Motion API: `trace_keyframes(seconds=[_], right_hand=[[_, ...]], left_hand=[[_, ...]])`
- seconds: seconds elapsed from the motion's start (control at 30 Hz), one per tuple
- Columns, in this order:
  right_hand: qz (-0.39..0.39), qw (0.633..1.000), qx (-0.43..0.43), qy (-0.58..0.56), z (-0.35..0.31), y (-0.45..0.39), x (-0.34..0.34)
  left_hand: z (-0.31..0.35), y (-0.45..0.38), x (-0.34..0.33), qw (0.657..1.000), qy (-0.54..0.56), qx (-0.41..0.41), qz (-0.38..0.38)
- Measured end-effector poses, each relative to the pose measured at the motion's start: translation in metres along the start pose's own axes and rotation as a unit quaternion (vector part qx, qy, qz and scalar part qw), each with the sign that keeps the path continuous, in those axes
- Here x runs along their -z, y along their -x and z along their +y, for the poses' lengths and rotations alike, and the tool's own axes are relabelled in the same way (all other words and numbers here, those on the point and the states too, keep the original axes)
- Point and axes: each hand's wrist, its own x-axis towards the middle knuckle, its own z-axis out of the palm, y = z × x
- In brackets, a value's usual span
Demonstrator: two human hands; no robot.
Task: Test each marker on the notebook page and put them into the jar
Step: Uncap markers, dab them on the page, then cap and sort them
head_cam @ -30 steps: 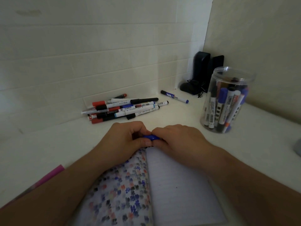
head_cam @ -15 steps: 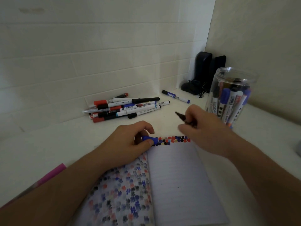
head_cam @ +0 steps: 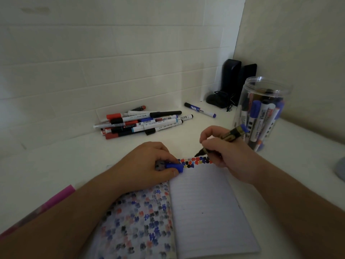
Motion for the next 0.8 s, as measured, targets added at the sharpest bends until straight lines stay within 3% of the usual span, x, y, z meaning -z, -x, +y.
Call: trace_keyframes(seconds=[0.3, 0.8], right_hand=[[0.096, 0.977, 0.015, 0.189, 0.013, -0.008, -0.004], [0.134, 0.963, 0.019, 0.233, 0.022, -0.011, -0.006]], left_hand=[[0.001, 0.0, 0.0, 1.0, 0.007, 0.002, 0.001], [0.001, 0.0, 0.001, 1.0, 0.023, 0.005, 0.003]])
